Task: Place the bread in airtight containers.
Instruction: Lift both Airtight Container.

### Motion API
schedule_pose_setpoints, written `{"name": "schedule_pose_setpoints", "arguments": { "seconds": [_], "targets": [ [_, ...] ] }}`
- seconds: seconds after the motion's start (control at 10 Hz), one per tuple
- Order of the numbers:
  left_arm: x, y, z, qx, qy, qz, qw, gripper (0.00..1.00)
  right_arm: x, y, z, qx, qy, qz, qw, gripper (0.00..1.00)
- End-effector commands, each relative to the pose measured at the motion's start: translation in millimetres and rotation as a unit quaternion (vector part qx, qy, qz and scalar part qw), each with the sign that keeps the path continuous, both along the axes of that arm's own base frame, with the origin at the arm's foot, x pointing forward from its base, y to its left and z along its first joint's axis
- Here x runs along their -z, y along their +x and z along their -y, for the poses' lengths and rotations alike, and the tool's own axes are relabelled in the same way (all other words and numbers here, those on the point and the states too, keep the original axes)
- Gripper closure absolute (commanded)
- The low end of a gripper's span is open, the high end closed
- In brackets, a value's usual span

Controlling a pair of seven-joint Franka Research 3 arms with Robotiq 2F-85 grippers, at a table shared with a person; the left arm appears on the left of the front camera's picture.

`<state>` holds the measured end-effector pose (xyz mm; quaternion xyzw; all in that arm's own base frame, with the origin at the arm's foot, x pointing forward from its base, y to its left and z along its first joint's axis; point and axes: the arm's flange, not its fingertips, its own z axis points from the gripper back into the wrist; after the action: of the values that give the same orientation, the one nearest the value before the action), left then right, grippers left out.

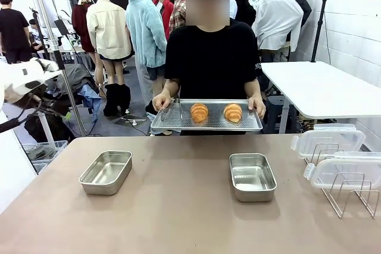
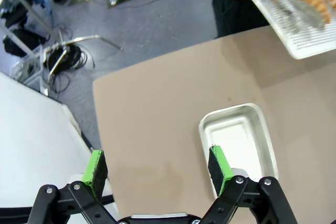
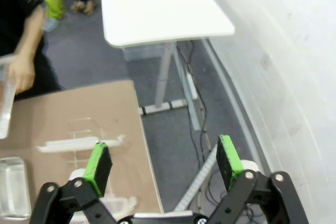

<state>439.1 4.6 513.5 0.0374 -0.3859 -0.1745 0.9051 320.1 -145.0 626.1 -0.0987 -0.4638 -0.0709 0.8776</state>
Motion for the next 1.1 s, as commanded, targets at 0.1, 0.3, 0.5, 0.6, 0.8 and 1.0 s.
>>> {"name": "schedule_pose_setpoints", "arguments": {
  "seconds": [0.1, 0.3, 0.5, 0.6, 0.8, 1.0],
  "targets": [
    [-32.6, -19.2, 39.9, 0.012, -0.021, 0.034, 0.999, 0.00, -44.4, 1.1, -97.7, -0.041, 0.069, -0.030, 0.996, 0.00],
    [-28.6, -13.5, 39.8, 0.018, -0.008, 0.030, 0.999, 0.00, -22.8, 5.6, -142.4, -0.091, 0.086, -0.090, 0.988, 0.00],
    [-28.6, -13.5, 39.8, 0.018, -0.008, 0.030, 0.999, 0.00, -46.4, -6.0, -112.3, -0.050, 0.051, -0.026, 0.997, 0.00],
    [-34.5, -19.6, 48.6, 0.018, -0.024, 0.031, 0.999, 0.00, -46.4, -6.0, -112.3, -0.050, 0.051, -0.026, 0.997, 0.00],
    [-30.6, -46.0, 14.9, -0.033, -0.045, 0.024, 0.998, 0.00, -31.7, -10.9, -134.3, -0.074, 0.076, -0.071, 0.992, 0.00],
    [-15.4, -16.3, 49.5, -0.036, -0.068, 0.000, 0.997, 0.00, -9.7, 21.5, -192.7, -0.136, 0.065, -0.099, 0.984, 0.00]
  ]
}}
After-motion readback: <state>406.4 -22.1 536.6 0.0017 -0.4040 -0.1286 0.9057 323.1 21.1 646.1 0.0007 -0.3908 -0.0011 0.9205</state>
